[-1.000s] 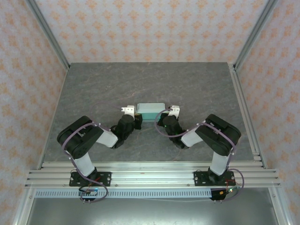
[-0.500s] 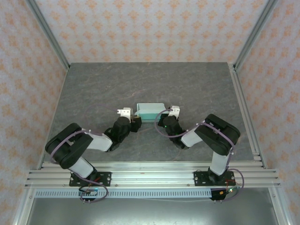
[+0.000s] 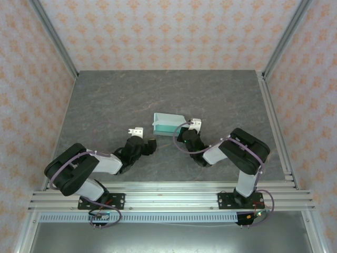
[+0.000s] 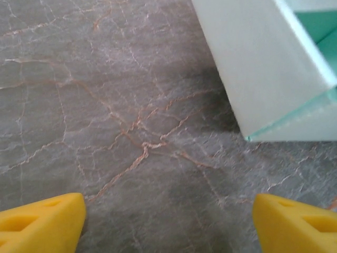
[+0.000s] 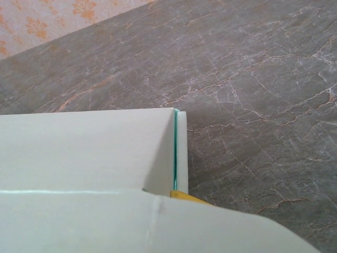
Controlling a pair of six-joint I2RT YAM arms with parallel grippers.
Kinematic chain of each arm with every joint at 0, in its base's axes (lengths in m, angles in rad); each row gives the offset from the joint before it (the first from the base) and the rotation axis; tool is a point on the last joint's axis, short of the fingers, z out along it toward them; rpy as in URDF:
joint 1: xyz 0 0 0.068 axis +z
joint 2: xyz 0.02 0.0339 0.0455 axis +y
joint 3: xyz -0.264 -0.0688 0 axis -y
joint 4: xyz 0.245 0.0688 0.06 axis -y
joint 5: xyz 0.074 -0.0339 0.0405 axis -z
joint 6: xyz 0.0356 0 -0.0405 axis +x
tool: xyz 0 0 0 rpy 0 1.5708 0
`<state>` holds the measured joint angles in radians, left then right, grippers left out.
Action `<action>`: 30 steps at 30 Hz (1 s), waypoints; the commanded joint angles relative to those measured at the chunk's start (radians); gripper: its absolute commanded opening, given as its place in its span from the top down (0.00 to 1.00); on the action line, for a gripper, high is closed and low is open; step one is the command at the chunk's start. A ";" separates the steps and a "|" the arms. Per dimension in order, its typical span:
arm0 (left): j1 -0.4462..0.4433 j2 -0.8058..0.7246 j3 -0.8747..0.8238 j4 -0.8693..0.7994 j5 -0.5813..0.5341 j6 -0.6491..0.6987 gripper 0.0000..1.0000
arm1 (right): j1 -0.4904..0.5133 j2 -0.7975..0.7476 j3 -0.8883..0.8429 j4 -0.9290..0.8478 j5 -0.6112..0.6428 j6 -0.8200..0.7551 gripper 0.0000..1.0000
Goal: Fold the paper box
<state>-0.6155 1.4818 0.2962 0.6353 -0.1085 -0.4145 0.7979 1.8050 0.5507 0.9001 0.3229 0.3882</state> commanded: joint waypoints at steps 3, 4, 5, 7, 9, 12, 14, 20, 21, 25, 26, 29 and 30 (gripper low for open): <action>-0.012 -0.042 -0.028 -0.005 0.008 -0.010 0.14 | 0.022 0.022 0.014 -0.150 0.000 -0.032 0.93; -0.012 -0.076 -0.032 -0.023 0.012 -0.020 0.13 | 0.026 0.021 0.018 -0.155 0.002 -0.038 0.93; -0.012 -0.113 -0.035 -0.044 0.013 -0.028 0.13 | 0.027 0.022 0.023 -0.162 0.004 -0.041 0.93; -0.012 -0.248 -0.039 -0.133 -0.007 -0.059 0.12 | 0.027 0.019 0.025 -0.170 0.008 -0.045 0.93; -0.012 -0.420 -0.030 -0.264 -0.045 -0.078 0.12 | 0.027 0.013 0.024 -0.175 0.010 -0.051 0.93; -0.011 -0.696 0.008 -0.498 -0.149 -0.094 0.13 | 0.029 0.005 0.036 -0.206 0.007 -0.070 0.93; -0.008 -0.823 0.041 -0.597 -0.194 -0.078 0.13 | 0.029 0.001 0.044 -0.221 0.007 -0.083 0.93; 0.036 -0.747 0.322 -0.844 -0.114 0.000 0.08 | 0.030 -0.021 0.048 -0.263 0.008 -0.108 0.93; 0.041 -0.694 0.368 -0.869 -0.096 0.019 0.08 | 0.030 -0.027 0.046 -0.266 0.009 -0.111 0.93; 0.052 -0.509 0.537 -0.897 -0.015 0.073 0.08 | 0.030 -0.044 0.047 -0.284 0.012 -0.125 0.93; 0.052 -0.463 0.569 -0.891 0.010 0.076 0.07 | 0.030 -0.047 0.050 -0.290 0.010 -0.129 0.92; 0.052 -0.337 0.658 -0.903 0.067 0.095 0.07 | 0.030 -0.047 0.068 -0.315 0.006 -0.144 0.92; 0.051 -0.295 0.683 -0.915 0.081 0.104 0.07 | 0.030 -0.046 0.073 -0.318 0.003 -0.148 0.92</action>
<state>-0.5694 1.1156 0.9142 -0.1951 -0.1043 -0.3634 0.8204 1.7603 0.6144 0.7052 0.3363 0.2668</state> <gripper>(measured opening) 0.925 0.078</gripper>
